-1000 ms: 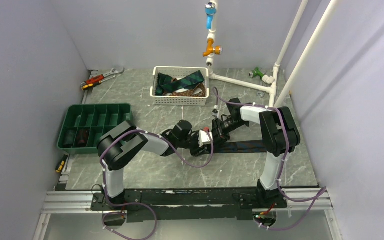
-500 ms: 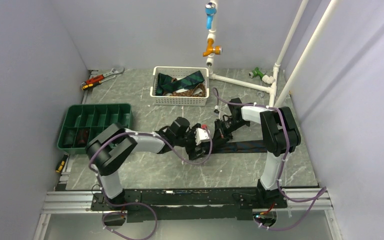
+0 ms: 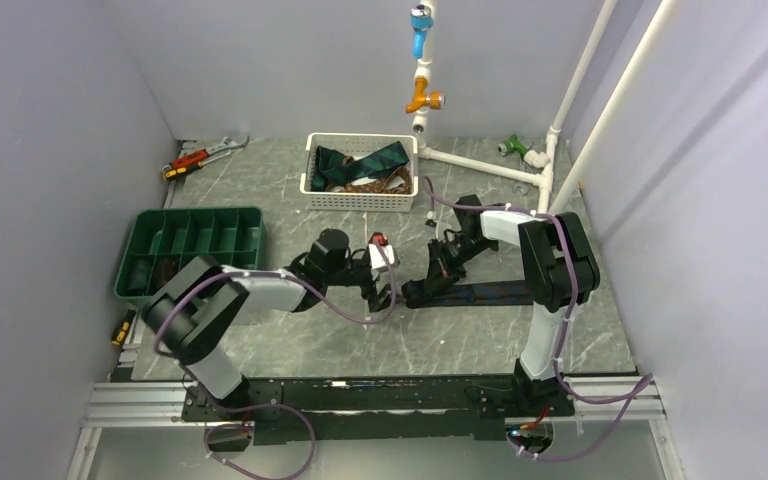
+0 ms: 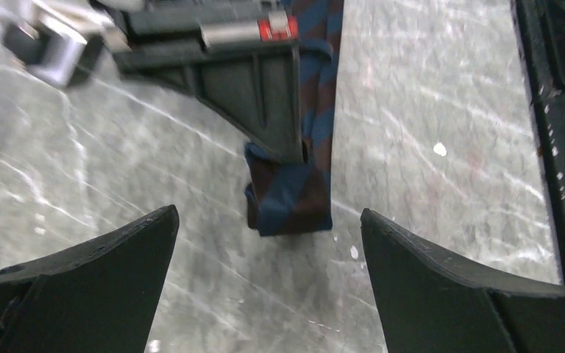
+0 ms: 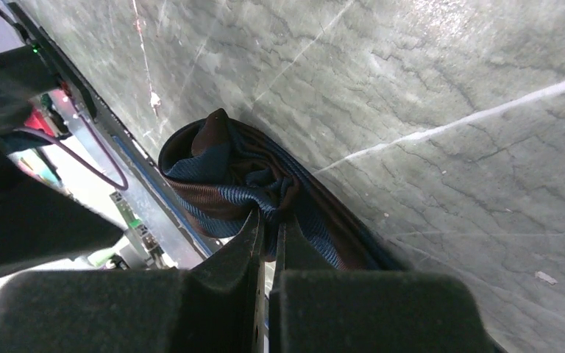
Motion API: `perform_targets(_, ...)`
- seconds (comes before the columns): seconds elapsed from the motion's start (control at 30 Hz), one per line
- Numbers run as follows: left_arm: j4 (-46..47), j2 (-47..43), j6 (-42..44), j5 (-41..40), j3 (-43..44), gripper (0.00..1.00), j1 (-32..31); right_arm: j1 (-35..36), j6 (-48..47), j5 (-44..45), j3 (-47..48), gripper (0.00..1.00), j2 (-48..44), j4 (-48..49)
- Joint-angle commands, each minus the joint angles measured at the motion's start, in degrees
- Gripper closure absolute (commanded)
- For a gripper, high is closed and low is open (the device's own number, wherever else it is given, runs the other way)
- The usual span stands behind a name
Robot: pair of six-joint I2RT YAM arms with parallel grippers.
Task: Roll the ties
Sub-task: Roll the tie at the center of the board.
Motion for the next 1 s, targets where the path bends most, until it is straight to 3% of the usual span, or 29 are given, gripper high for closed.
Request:
perform_targets(0.0, 14.18, 6.64, -1.35, -0.95, -3.39, 0.0, -2.71, 1.18, -3.38, 14.54, -0.43, 1.0, 1.5, -1.13)
perform_targets(0.3, 19.72, 19.79, 2.61, -4.94, 2.47, 0.01, -6.79, 1.42, -2.67, 15.41, 0.02, 1.0, 2.82, -6.13)
perform_targets(0.47, 19.8, 24.41, 1.95, -6.92, 4.77, 0.2, -7.52, 1.51, -2.99, 12.95, -1.81, 1.0, 2.47, -5.69)
perform_targets(0.6, 16.65, 23.43, 5.21, -7.91, 3.09, 0.53, -7.52, 1.26, -3.14, 9.9, -0.75, 1.0, 3.5, -4.41)
perform_targets(0.67, 13.19, 20.65, 7.27, -8.6, 0.8, 0.64, -6.91, 1.21, -2.98, 7.83, 0.38, 1.0, 3.33, -3.12)
perform_targets(0.7, 10.91, 19.05, 8.15, -8.55, -0.27, 0.67, -6.44, 1.33, -2.72, 6.89, 1.0, 1.0, 3.08, -2.52)
perform_targets(0.87, 2.4, 13.17, 10.92, -8.54, -4.45, 0.72, -4.96, 0.93, -2.74, -2.04, 3.41, 0.73, 0.61, -1.53)
perform_targets(0.97, 1.99, 12.83, 10.39, -8.48, -4.83, 0.71, -4.93, 0.7, -2.16, -5.79, 1.26, 0.72, -1.71, 0.25)
